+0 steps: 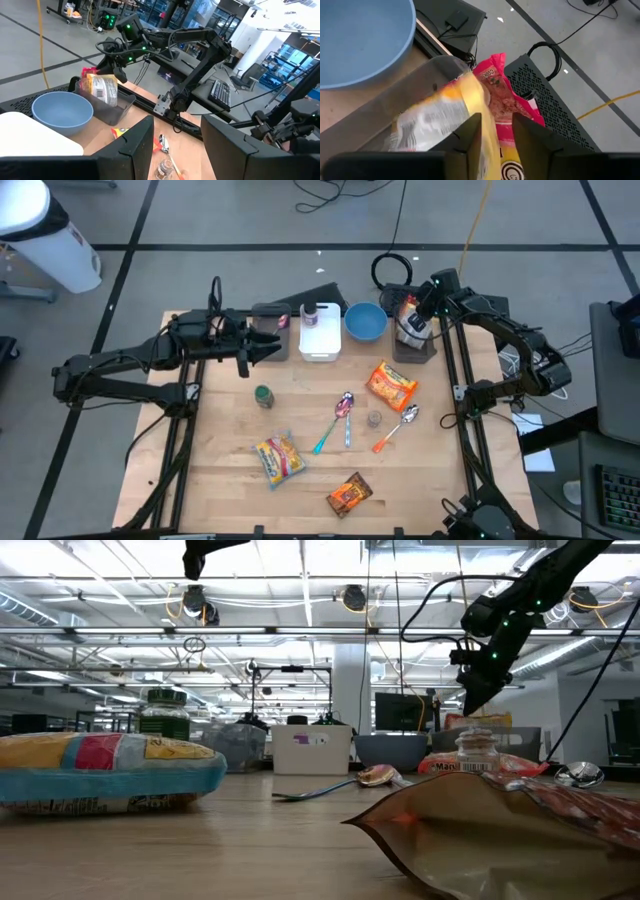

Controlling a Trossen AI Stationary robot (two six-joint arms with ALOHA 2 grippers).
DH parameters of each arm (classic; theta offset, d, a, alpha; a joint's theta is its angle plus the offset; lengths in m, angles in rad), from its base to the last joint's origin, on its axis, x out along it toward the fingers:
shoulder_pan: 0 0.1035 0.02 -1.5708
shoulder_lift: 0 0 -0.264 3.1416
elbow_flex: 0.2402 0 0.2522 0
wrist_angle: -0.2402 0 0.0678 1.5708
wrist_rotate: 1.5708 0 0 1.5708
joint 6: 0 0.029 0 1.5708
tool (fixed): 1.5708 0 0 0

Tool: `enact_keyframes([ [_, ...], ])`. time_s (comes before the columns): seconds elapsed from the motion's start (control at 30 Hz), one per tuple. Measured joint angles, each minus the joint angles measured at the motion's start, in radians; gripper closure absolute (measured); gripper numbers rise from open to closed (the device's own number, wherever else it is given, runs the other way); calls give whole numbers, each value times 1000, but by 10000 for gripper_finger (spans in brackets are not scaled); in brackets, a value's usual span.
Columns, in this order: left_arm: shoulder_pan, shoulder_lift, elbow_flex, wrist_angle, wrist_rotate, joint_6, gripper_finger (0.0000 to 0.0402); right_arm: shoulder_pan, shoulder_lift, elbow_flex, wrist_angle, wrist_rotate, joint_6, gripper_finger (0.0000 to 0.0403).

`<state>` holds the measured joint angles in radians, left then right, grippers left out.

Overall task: Pick & Place Food Item
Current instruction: Put the yellow noodle pack into the right black bin, then put the green seasoning bottle into the white bin

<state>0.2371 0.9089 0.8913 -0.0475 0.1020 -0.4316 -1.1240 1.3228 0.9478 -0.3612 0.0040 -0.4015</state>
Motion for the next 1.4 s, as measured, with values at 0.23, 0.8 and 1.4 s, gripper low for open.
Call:
enact_keyframes([
  [0.23,0,0,0,0,0,0,231,0,0,0,47,0,53,262],
  [0.8,0,11,0,-2,0,-15,231,79,-132,0,190,-173,270,262],
  [1.4,-6,84,0,-55,185,-102,231,530,-160,1,342,-402,463,265],
])
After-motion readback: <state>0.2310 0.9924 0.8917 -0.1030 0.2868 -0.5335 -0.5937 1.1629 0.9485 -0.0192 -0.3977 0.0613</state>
